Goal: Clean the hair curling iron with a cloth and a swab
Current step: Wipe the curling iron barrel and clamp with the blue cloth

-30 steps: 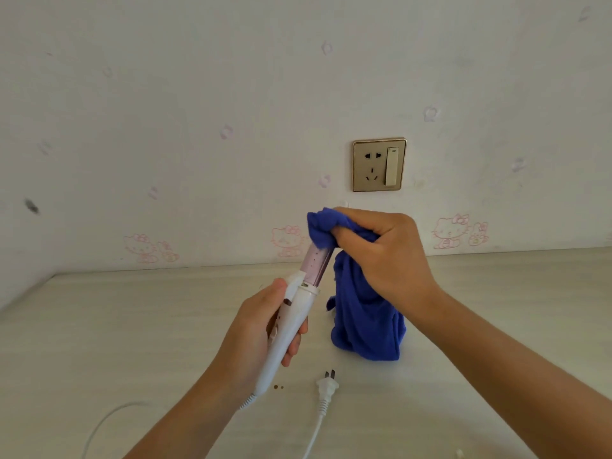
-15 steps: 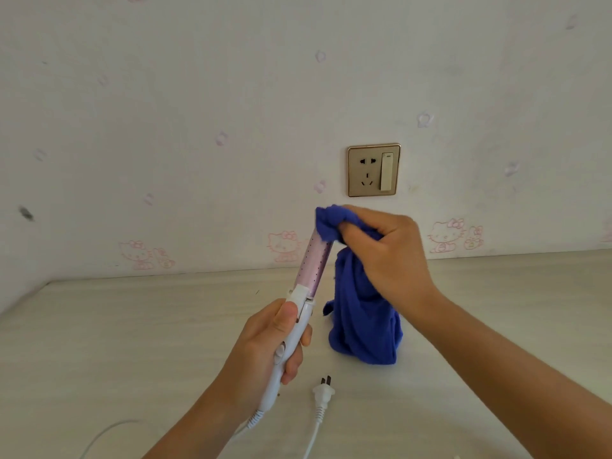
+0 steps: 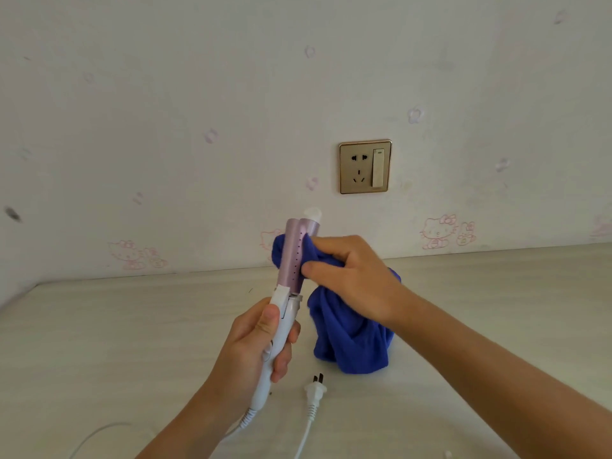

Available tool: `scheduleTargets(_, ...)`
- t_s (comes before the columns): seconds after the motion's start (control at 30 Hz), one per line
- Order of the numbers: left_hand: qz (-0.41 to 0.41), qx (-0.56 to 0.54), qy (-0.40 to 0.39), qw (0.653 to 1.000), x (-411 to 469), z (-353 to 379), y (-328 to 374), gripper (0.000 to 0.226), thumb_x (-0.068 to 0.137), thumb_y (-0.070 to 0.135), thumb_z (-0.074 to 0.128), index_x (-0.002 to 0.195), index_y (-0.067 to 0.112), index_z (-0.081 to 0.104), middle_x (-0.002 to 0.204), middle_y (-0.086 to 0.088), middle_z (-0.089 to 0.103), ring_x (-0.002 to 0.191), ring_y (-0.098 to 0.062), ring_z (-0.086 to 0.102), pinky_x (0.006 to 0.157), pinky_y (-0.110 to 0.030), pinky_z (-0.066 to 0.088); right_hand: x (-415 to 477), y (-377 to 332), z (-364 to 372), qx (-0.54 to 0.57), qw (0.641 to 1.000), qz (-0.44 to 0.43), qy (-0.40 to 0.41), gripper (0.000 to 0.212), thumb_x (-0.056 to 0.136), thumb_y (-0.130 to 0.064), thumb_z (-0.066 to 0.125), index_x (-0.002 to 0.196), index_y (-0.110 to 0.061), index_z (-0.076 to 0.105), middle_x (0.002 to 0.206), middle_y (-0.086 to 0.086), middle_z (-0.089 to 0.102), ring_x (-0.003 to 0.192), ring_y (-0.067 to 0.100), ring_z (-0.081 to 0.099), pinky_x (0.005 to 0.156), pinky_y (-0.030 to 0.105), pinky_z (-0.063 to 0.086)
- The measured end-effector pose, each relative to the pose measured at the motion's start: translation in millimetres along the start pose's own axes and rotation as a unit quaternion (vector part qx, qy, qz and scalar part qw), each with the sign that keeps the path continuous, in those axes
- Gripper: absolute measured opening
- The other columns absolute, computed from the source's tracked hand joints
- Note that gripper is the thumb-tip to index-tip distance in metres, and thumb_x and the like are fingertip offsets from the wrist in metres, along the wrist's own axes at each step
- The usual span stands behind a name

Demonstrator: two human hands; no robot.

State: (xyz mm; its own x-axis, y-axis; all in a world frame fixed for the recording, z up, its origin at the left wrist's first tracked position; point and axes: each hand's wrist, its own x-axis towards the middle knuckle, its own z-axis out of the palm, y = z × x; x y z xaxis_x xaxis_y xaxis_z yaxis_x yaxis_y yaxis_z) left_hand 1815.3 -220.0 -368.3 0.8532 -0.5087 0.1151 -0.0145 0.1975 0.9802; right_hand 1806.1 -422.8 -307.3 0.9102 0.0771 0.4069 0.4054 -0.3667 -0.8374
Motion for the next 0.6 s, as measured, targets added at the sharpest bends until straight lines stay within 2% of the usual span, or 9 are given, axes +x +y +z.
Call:
scheduleTargets(0.03, -0.007, -0.006, 0.008, 1.000, -0.8, -0.6, -1.6, 0.041, 0.092, 0.046, 0.052, 0.101, 0.012, 0.072, 0.078, -0.016, 0.061, 0.043, -0.016, 0.041, 0.039, -0.026, 0.034, -1.3, 0.3, 4.6, 0.002, 1.000, 0.005, -0.012, 0.015, 0.099, -0.009, 0.059, 0.095, 0.000, 0.070, 0.076, 0.022, 0.060, 0.061, 0.022, 0.051, 0.066, 0.037, 0.050)
scheduleTargets(0.1, -0.020, -0.012, 0.018, 1.000, -2.9, -0.8, -4.9, 0.043, 0.091, 0.045, 0.051, 0.101, 0.009, 0.071, 0.078, -0.017, 0.061, 0.042, -0.017, 0.041, 0.040, -0.025, 0.034, -1.6, 3.2, 7.8, -0.001, 1.000, 0.014, -0.021, 0.020, 0.102, -0.008, 0.057, 0.094, 0.009, 0.064, 0.077, 0.025, 0.057, 0.063, 0.025, 0.047, 0.068, 0.041, 0.050)
scheduleTargets(0.17, -0.024, -0.020, 0.013, 0.999, -2.3, 0.8, -5.2, 0.047, 0.092, 0.044, 0.050, 0.103, 0.001, 0.065, 0.078, -0.018, 0.060, 0.041, -0.017, 0.040, 0.040, -0.025, 0.035, -0.3, 3.4, 5.8, -0.003, 1.000, 0.007, -0.005, 0.020, 0.103, -0.006, 0.055, 0.093, 0.011, 0.061, 0.075, 0.023, 0.056, 0.062, 0.021, 0.047, 0.067, 0.039, 0.049)
scheduleTargets(0.27, -0.015, -0.026, 0.004, 1.000, 1.2, 5.1, -1.2, 0.045, 0.093, 0.042, 0.050, 0.105, 0.000, 0.063, 0.077, -0.018, 0.059, 0.041, -0.015, 0.041, 0.040, -0.024, 0.035, -0.6, 0.0, 4.9, -0.005, 0.999, -0.021, 0.033, 0.011, 0.103, -0.006, 0.054, 0.103, -0.001, 0.063, 0.079, 0.020, 0.060, 0.070, 0.034, 0.053, 0.069, 0.045, 0.050)
scheduleTargets(0.33, -0.013, -0.028, 0.005, 1.000, 0.6, 6.6, -0.3, 0.046, 0.093, 0.043, 0.050, 0.109, 0.002, 0.064, 0.076, -0.016, 0.059, 0.042, -0.015, 0.041, 0.039, -0.024, 0.035, -1.5, -2.3, 4.3, 0.007, 0.998, -0.019, 0.051, 0.020, 0.103, -0.009, 0.055, 0.121, -0.017, 0.059, 0.084, 0.019, 0.066, 0.073, 0.041, 0.056, 0.067, 0.047, 0.051)
scheduleTargets(0.4, -0.019, -0.030, 0.004, 0.999, -2.3, 6.6, -1.2, 0.050, 0.092, 0.045, 0.050, 0.113, 0.001, 0.062, 0.076, -0.015, 0.059, 0.042, -0.015, 0.040, 0.040, -0.023, 0.035, -0.9, -2.6, 2.6, 0.020, 0.998, -0.002, 0.060, 0.030, 0.103, -0.012, 0.057, 0.127, -0.029, 0.050, 0.087, 0.021, 0.069, 0.070, 0.046, 0.055, 0.063, 0.053, 0.051)
scheduleTargets(0.5, -0.018, -0.027, 0.005, 0.999, -4.0, 5.6, -0.8, 0.052, 0.093, 0.046, 0.050, 0.114, 0.000, 0.061, 0.076, -0.015, 0.058, 0.042, -0.015, 0.040, 0.040, -0.024, 0.035, -1.1, -1.8, 4.4, 0.016, 0.997, -0.009, 0.077, 0.036, 0.102, -0.012, 0.059, 0.128, -0.035, 0.048, 0.084, 0.020, 0.069, 0.069, 0.047, 0.056, 0.062, 0.056, 0.052)
scheduleTargets(0.6, -0.010, -0.014, 0.002, 1.000, -3.8, 7.0, 2.4, 0.052, 0.093, 0.047, 0.049, 0.115, 0.001, 0.060, 0.077, -0.013, 0.058, 0.043, -0.015, 0.040, 0.040, -0.024, 0.034, -2.2, -0.3, 8.5, 0.016, 0.993, -0.024, 0.116, 0.031, 0.102, -0.012, 0.060, 0.123, -0.033, 0.053, 0.083, 0.012, 0.070, 0.069, 0.037, 0.064, 0.067, 0.055, 0.055)
